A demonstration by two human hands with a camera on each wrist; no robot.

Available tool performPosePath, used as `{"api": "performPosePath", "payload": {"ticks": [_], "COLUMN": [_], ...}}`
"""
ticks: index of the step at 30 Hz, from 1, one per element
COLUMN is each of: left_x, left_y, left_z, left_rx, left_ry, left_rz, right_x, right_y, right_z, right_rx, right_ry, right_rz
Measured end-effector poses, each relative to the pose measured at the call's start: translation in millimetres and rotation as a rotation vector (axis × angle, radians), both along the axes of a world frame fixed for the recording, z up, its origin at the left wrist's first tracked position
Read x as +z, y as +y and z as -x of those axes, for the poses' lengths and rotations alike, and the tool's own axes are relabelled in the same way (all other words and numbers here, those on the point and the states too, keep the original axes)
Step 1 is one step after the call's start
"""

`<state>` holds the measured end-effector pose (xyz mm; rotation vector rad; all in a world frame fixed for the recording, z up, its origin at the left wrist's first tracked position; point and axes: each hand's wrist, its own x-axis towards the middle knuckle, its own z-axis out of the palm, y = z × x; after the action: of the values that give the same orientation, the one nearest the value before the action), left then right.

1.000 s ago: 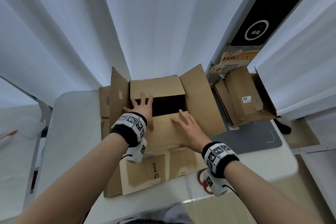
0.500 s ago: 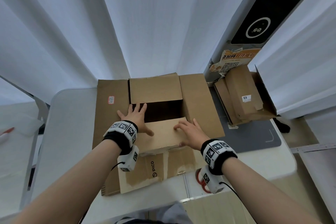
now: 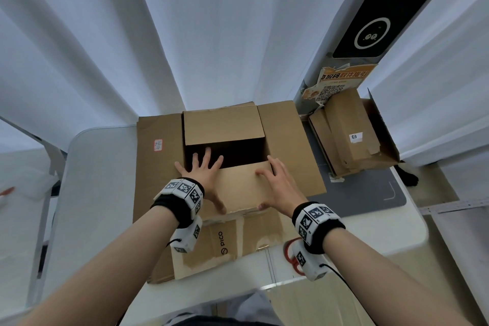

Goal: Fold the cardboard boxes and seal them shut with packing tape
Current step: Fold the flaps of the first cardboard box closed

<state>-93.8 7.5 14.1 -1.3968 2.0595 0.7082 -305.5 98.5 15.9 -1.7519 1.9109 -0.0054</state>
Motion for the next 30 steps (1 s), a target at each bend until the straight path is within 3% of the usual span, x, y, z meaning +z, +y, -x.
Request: {"api": "performPosePath", "payload": {"ticks": [7,13,19,30], "left_x": [-2,-3,2,7], "left_y": [3,4,8,13], "left_z": [-6,-9,-10,-7], "left_rx": [-0.013,-0.022,-0.005,0.009], "left_ry": [0.026,0.063,0.096,0.168], "left_rz": [-0.004,-0.016,-0.003,0.059], "right_x": [-6,3,13,36], "right_y": [4,2,-2,3], "right_z": [13,45,62,55], "right_rx": [-0.074,-0.467,-0.813,-0.843], "right_ry": [-0.03,-0.056,-0.281,-0.29], "right_rz": [0.015,0.004,0.105,0.26]}}
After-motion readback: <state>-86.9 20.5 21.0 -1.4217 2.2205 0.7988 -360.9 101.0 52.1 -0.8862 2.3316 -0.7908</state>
